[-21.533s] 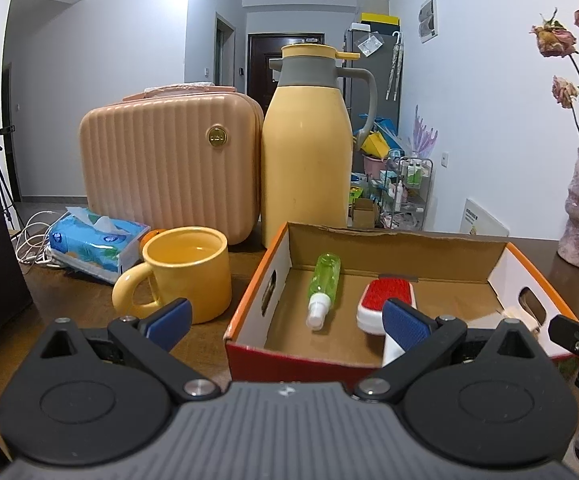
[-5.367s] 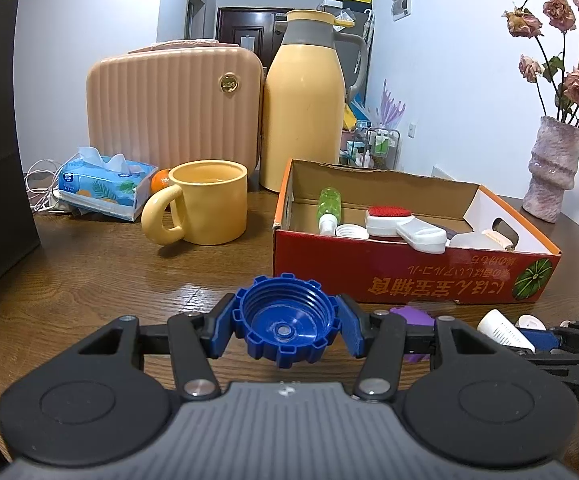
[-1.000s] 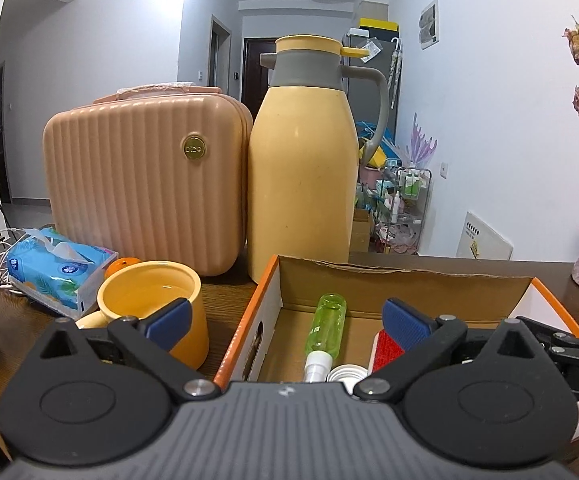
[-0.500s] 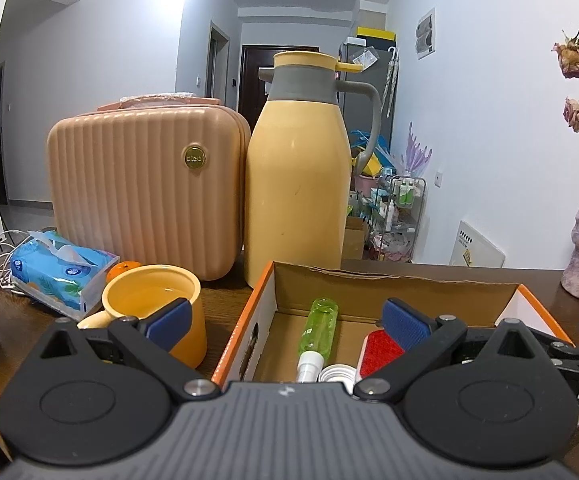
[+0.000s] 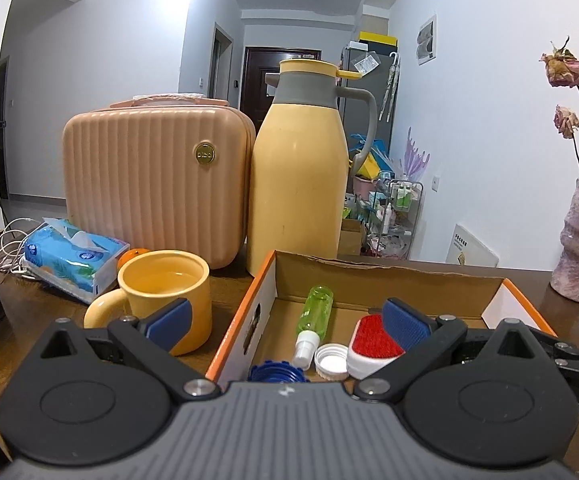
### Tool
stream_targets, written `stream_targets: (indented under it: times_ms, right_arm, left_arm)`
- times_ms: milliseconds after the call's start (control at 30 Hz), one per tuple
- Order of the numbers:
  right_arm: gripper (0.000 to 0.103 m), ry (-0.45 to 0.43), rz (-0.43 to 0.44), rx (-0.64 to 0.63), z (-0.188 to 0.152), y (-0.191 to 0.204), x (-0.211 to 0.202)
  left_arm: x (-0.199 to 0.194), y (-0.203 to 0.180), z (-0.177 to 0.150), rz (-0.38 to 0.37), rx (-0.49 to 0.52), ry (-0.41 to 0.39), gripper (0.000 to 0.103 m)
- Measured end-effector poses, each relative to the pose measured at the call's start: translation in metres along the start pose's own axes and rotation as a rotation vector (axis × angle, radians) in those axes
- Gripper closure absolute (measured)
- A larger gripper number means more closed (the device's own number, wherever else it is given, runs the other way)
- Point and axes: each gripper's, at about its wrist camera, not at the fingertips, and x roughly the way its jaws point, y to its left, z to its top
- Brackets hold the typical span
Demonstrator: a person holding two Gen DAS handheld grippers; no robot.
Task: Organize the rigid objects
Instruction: 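Move both grippers back from the box toward the white caps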
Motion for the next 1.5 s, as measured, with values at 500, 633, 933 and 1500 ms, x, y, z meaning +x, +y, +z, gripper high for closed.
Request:
stream_targets:
  times_ms: [500, 633, 933, 1500]
  right_arm:
    - [0.0, -0.027, -0.023, 0.004, -0.013, -0.005, -0.045]
    - [0.0, -0.027, -0.024, 0.004, -0.02, -0.007, -0.058]
    - [0.0, -0.022, -0.028, -0.001, -0.036, -0.012, -0.086]
    - [0.0, 0.035, -0.051, -0.038, -0.078, -0.021, -0.13]
  left_arm:
    - [-0.043, 0.002, -0.019, -0.01, -0.004, 0.003, 0.0]
    - [-0.056, 0.003, -0.023, -0.013, -0.006, -0.002, 0.0]
    - [-0.08, 0.001, -0.038, -0.03, 0.011, 0.01, 0.0]
    - [-0.116, -0.001, -0.073, -0.073, 0.031, 0.067, 0.0]
